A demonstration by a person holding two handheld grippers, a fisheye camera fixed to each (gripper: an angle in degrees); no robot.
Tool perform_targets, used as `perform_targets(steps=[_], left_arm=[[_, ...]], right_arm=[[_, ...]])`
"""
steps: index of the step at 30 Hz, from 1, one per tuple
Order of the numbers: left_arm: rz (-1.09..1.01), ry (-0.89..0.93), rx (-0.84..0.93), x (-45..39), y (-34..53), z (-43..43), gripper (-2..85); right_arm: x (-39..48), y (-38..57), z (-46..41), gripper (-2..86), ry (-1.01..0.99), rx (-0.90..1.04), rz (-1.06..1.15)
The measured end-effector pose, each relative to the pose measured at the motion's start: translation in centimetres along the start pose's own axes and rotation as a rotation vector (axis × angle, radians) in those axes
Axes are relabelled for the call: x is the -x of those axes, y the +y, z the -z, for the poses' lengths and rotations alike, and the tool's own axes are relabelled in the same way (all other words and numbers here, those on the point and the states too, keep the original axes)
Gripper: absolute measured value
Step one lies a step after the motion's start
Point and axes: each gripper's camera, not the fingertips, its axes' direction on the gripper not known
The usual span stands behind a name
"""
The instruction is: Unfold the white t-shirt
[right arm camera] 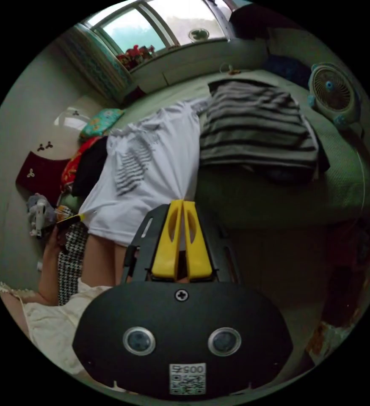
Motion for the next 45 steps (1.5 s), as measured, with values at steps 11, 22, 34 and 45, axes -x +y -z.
perform_targets(steps=[11,22,34,45], left_arm=[[-0.073,0.039,-0.106,0.9,-1.5,10.0,1.3],[0.117,0.008,0.075,7.9,-2.1,6.3,5.5],[0.187,-0.080,-0.424,14.9,-19.9,13.0,5.2],[0.491,0.035,-0.324,24.3,-28.1,3.8,-0.1]], right_arm=[[4.8,-2.9,4.0,-1.3,0.047,-0.123,0.045],[5.9,-5.0,-9.4,-0.7,0.234,0.100,-0.114],[34.8,-24.5,-25.8,14.1,-0.284,0.083,0.463],[48.2,-36.8,-51.6,13.2,-0.112,0.207,0.437]])
